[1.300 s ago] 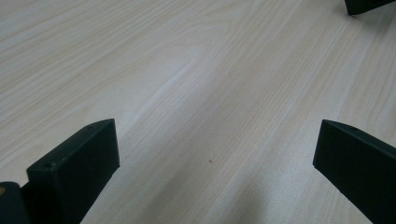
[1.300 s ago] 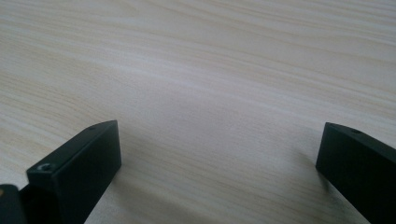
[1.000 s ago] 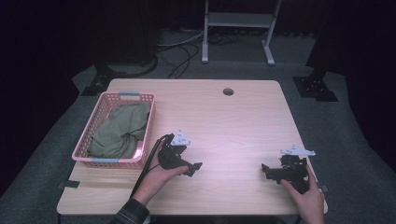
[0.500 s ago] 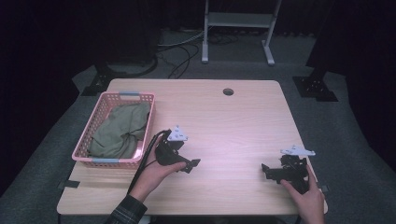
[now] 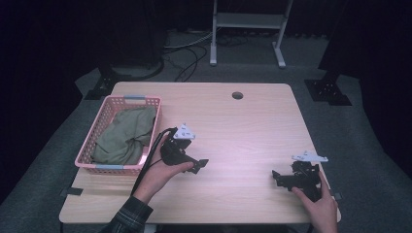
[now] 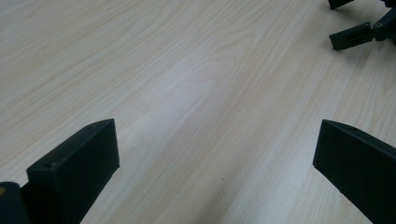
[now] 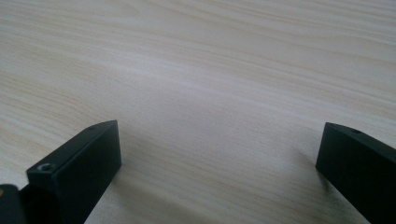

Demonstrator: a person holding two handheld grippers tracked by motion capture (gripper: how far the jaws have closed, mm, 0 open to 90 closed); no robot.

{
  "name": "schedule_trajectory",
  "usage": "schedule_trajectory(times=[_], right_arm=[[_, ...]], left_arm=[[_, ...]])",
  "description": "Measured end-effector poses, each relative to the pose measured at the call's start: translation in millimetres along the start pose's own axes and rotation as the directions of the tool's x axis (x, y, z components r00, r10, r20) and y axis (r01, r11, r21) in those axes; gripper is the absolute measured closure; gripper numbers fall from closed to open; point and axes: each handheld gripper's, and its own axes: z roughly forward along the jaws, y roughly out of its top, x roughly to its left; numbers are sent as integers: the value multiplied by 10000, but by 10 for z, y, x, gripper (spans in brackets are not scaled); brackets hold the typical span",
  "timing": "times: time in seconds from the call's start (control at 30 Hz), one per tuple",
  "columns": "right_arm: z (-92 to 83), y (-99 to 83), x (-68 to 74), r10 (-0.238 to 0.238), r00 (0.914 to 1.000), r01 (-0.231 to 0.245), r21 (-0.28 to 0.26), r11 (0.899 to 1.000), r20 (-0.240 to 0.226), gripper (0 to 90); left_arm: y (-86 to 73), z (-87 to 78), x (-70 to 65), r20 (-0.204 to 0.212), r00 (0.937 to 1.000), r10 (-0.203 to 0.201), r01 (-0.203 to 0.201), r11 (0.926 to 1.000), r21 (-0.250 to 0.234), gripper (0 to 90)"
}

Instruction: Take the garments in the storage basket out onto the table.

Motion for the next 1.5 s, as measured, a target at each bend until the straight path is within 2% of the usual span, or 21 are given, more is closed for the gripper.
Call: schedule_trajectory(times=[0.3, 0.73, 1.13, 1.5], right_arm=[[0, 0, 0, 3, 10000, -3, 0, 10000, 0, 0], [0, 0, 0, 9, 10000, -9, -1, 10000, 2, 0], [0, 0, 0, 6, 10000, -6, 1, 10000, 1, 0], [0, 0, 0, 7, 10000, -7, 4, 10000, 0, 0]], left_arm=[[150, -76, 20, 33, 10000, 26, -25, 10000, -63, 0], [344, -127, 135, 129, 9999, 20, -16, 9996, -274, 0], [418, -221, 250, 144, 9999, 6, -2, 9995, -305, 0], [403, -369, 374, 44, 10000, 29, -28, 9996, -278, 0]])
